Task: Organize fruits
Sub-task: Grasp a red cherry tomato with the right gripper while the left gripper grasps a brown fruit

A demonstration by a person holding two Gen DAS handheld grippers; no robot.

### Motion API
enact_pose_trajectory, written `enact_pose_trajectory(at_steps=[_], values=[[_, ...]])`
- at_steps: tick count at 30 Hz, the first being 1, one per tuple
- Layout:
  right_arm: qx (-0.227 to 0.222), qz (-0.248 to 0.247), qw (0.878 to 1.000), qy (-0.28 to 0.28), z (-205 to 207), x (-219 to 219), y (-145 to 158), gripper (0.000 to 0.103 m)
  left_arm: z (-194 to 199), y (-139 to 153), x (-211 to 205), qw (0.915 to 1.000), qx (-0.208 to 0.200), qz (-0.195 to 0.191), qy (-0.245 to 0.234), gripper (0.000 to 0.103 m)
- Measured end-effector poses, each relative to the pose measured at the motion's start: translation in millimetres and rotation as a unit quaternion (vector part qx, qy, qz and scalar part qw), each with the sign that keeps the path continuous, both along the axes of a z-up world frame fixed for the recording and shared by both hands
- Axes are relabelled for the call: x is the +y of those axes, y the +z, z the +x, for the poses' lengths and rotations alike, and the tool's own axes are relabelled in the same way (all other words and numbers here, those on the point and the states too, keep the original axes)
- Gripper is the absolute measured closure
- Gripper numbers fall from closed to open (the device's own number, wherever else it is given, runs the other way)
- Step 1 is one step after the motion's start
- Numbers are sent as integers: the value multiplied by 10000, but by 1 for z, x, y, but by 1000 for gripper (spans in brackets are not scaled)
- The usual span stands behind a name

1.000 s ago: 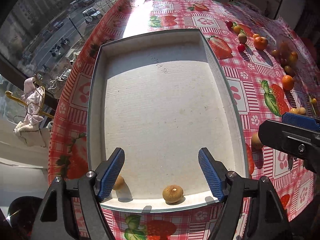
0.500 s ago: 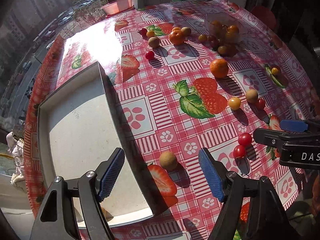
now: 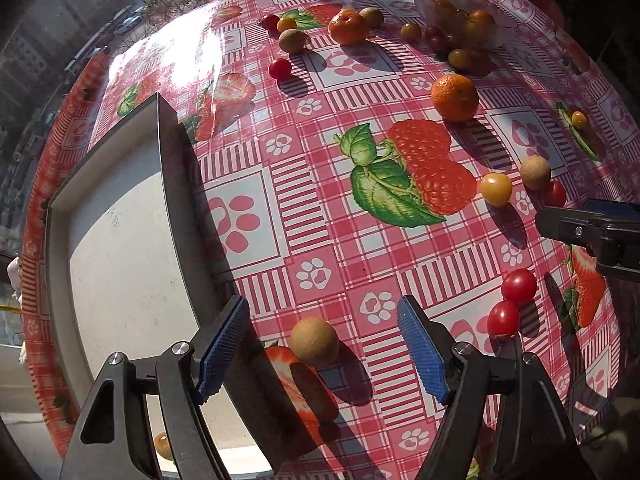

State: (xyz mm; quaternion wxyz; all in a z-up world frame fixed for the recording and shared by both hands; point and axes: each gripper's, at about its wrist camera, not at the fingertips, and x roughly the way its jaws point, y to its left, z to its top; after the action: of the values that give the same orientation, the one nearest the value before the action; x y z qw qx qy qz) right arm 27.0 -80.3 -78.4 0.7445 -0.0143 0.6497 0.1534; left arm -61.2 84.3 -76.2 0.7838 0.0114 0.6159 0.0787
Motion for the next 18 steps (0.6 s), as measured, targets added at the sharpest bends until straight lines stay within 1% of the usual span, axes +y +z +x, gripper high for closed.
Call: enact_pose_trajectory(at_steps=[2,4,5,7,8,9,10,11,12,13,14,16,18], values=[[-11,-64,9999,92,3,6,-5,17,-1,-5,0,10000,76,-33,41,26],[-39,-132,9997,180,5,11,-9,22,-2,-10,0,9999,98,-66,107,26],[-131,-201,9994,250,5,13,-8,25,-3,-10,1,9998,87,-111,163,26],[-226,-304,9985,396,4,20,-7,33,-2,-11,4,9994,107,-190,277,26],[-270,-340,9980,449,4,22,-7,36,-3,-10,4,9992,108,-218,316,31],[-314,-381,9975,504,4,25,-6,44,-3,-10,4,9990,87,-292,338,36],[-354,-412,9970,560,3,28,-6,50,-4,-9,5,9987,79,-360,352,46],[-401,-443,9962,628,3,31,-5,61,-4,-8,4,9986,82,-381,353,52],[-425,-452,9958,676,3,33,-4,72,-4,-8,4,9986,79,-397,340,55],[-444,-459,9954,710,2,34,-4,77,-5,-8,3,9985,73,-436,329,67],[-447,-437,9954,721,2,34,-4,79,-5,-7,2,9982,79,-504,328,76],[-414,-348,9960,711,2,33,-3,79,-7,-7,1,9974,77,-606,383,77],[-335,-124,9972,662,-1,26,-1,79,-11,-6,5,9950,55,-857,517,77]])
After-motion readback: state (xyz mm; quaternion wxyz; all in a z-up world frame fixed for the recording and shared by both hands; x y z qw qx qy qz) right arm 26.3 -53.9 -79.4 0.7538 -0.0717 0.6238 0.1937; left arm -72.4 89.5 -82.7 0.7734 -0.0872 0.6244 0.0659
